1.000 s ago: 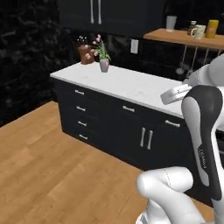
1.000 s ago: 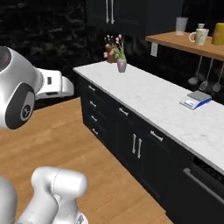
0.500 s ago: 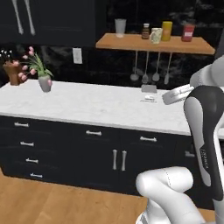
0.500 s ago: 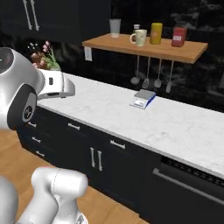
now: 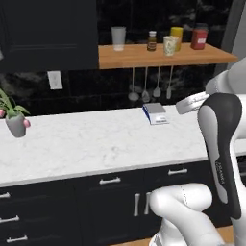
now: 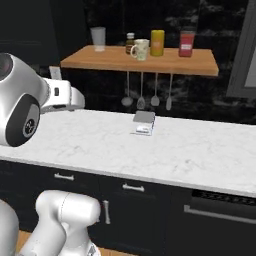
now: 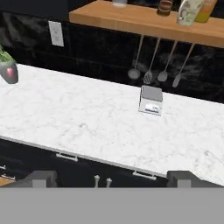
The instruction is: Gather all objects into one cabinet and sort the glasses and bowls to opposite sides.
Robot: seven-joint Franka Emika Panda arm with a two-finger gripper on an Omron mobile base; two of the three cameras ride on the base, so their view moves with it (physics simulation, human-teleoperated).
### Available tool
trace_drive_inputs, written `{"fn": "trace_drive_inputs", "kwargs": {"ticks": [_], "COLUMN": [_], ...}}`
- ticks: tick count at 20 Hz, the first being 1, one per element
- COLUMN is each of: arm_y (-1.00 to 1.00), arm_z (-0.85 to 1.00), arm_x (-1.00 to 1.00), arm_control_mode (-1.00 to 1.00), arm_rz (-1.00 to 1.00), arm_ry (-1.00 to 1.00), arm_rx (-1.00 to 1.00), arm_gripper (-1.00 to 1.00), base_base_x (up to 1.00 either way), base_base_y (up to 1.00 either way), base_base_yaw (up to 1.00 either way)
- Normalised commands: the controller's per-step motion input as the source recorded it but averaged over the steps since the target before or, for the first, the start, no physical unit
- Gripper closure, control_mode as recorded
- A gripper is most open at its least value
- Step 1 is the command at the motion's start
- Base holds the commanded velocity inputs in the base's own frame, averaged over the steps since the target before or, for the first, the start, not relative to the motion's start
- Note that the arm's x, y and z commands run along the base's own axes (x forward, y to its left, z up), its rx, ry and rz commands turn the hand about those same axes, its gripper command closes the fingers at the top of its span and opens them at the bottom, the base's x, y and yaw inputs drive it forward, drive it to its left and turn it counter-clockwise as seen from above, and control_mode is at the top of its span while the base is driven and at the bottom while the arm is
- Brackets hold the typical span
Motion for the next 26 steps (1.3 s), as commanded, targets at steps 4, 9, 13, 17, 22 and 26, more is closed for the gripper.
{"fn": "trace_drive_inputs", "kwargs": {"ticks": [4,9,13,17,22,26], "arm_y": [0.0,0.0,0.0,0.0,0.0,0.0], "arm_z": [0.0,0.0,0.0,0.0,0.0,0.0], "arm_x": [0.0,0.0,0.0,0.0,0.0,0.0], "arm_control_mode": [1.0,1.0,1.0,1.0,1.0,1.0], "arm_rz": [0.0,0.0,0.0,0.0,0.0,0.0], "arm_ry": [0.0,0.0,0.0,0.0,0.0,0.0], "arm_rx": [0.0,0.0,0.0,0.0,0.0,0.0], "arm_gripper": [-1.0,-1.0,-1.0,-1.0,-1.0,-1.0], "base_base_x": [0.5,0.46,0.55,0.3,0.16,0.39], "base_base_y": [0.52,0.09,0.0,0.0,0.02,0.18], "base_base_yaw": [-0.45,-0.39,-0.07,0.0,0.0,0.0]}}
